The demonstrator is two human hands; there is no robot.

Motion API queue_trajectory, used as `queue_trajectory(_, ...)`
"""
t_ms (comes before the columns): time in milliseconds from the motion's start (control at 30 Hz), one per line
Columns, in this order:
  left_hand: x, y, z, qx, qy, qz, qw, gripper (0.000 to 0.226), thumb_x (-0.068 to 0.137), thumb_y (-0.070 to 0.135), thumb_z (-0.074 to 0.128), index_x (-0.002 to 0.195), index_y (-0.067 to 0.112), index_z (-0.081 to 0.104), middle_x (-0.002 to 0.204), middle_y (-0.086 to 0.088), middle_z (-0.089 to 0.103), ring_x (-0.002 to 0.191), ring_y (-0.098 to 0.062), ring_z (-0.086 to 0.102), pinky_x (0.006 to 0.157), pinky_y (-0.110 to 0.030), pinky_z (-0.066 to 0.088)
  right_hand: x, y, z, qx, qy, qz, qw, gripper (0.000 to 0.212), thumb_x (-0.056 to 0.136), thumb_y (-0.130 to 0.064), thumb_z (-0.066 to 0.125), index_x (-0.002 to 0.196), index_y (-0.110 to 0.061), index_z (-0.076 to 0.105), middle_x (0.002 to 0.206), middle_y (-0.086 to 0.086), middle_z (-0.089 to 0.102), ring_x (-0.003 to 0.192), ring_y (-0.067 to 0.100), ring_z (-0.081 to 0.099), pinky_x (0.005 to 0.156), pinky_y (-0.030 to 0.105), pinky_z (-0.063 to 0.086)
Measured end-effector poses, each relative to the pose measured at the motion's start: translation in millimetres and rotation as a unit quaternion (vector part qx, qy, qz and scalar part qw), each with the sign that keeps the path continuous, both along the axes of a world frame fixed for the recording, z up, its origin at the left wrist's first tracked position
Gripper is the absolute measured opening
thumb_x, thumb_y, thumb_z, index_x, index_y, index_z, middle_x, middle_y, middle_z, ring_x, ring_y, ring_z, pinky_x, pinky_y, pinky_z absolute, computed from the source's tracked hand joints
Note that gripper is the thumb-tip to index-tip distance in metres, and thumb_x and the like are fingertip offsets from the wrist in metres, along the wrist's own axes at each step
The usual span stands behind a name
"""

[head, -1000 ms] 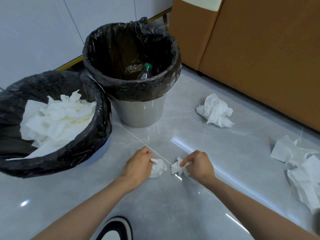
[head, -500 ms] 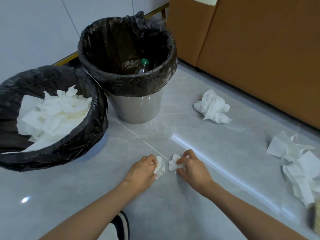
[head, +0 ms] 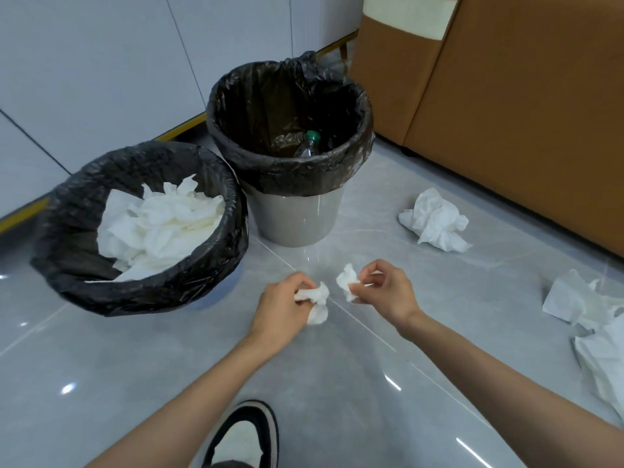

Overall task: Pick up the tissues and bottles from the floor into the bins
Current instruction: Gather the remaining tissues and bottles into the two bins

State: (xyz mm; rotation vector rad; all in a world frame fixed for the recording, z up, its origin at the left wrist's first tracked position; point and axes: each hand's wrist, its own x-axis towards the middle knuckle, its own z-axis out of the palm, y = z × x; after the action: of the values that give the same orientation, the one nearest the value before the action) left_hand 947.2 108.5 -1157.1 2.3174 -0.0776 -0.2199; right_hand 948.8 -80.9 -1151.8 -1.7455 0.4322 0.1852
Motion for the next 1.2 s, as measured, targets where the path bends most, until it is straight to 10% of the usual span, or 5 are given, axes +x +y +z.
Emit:
queue_trajectory(433,28,72,150,-0.068,-0.251,0.124,0.958,0.023,0.085,0.013,0.066,0.102,0.028,0.064,0.092,0.017,0.066,0.087,-0.001,0.060,0.069,-0.012,0.048,55,119,140,0.127,-0.201,0.073,0.969,0.013,0.080,-0.002,0.073,0.091,-0.004,0.067,0.088,0.013,0.071,0.077,0.015,0.071,0.065,0.025,0.058)
queue_trajectory(800,40,156,131,0.149,-0.137,0.186,0.961,0.048,0.093,0.018,0.050,0.140,0.025,0.042,0.139,0.006,0.050,0.126,-0.014,0.046,0.097,-0.031,0.040,84,192,133,-0.095,-0.183,0.274,0.939,0.046,0.089,-0.017,0.060,0.134,-0.022,0.053,0.133,-0.007,0.056,0.117,0.006,0.054,0.091,0.021,0.046)
queue_trajectory(1067,41,136,140,0.089,-0.177,0.165,0.966,0.045,0.093,0.017,0.050,0.137,0.028,0.046,0.137,0.010,0.050,0.127,-0.007,0.042,0.095,-0.012,0.026,77,160,138,-0.090,-0.222,0.203,0.949,0.029,0.089,-0.013,0.060,0.113,-0.029,0.065,0.106,-0.018,0.066,0.087,-0.001,0.063,0.074,0.014,0.052)
queue_trajectory(1200,42,106,148,0.044,-0.208,0.140,0.967,0.039,0.094,0.019,0.050,0.131,0.030,0.051,0.126,0.015,0.057,0.117,-0.003,0.049,0.094,-0.016,0.035,71,124,130,-0.077,-0.212,0.150,0.963,0.023,0.087,-0.014,0.062,0.104,-0.027,0.069,0.102,-0.016,0.069,0.084,0.008,0.064,0.085,0.036,0.055)
